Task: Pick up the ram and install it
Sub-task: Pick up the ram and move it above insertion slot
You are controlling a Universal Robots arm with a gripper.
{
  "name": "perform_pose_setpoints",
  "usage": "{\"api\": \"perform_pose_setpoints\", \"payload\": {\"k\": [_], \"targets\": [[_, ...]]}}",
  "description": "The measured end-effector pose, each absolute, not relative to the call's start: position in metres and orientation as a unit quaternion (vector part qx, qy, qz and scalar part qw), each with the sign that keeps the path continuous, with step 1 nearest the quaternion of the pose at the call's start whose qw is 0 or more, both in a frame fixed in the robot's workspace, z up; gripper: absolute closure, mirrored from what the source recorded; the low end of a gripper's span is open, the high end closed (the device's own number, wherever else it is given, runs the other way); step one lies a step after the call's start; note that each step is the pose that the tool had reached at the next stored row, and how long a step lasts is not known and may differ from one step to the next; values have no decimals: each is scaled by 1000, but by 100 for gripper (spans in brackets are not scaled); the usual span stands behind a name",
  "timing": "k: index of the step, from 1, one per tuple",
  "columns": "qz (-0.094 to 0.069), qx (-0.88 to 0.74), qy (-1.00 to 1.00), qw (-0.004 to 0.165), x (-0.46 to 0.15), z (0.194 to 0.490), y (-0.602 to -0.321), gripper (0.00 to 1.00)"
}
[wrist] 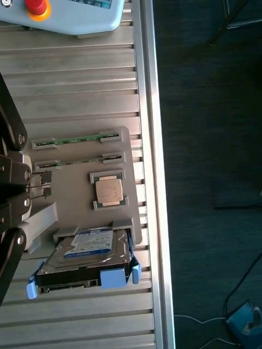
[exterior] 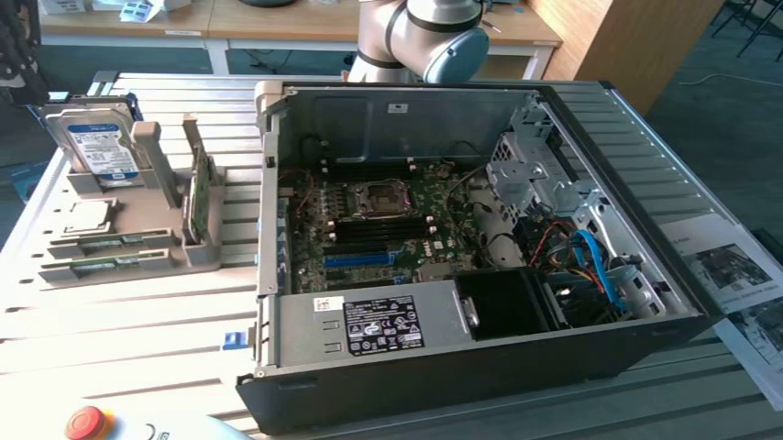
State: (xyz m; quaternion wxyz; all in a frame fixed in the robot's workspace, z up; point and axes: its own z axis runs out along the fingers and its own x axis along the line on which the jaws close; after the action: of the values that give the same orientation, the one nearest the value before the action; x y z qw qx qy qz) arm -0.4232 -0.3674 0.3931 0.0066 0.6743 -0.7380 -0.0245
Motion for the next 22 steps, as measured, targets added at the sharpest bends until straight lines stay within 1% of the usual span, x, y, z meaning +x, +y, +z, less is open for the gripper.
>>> {"api": "perform_pose_setpoints", "payload": {"k": [15, 22], "targets": [[-24, 695, -719, 7, -423, 393, -368, 90], [-24, 695, -719, 7, -423, 393, -380, 90]]}}
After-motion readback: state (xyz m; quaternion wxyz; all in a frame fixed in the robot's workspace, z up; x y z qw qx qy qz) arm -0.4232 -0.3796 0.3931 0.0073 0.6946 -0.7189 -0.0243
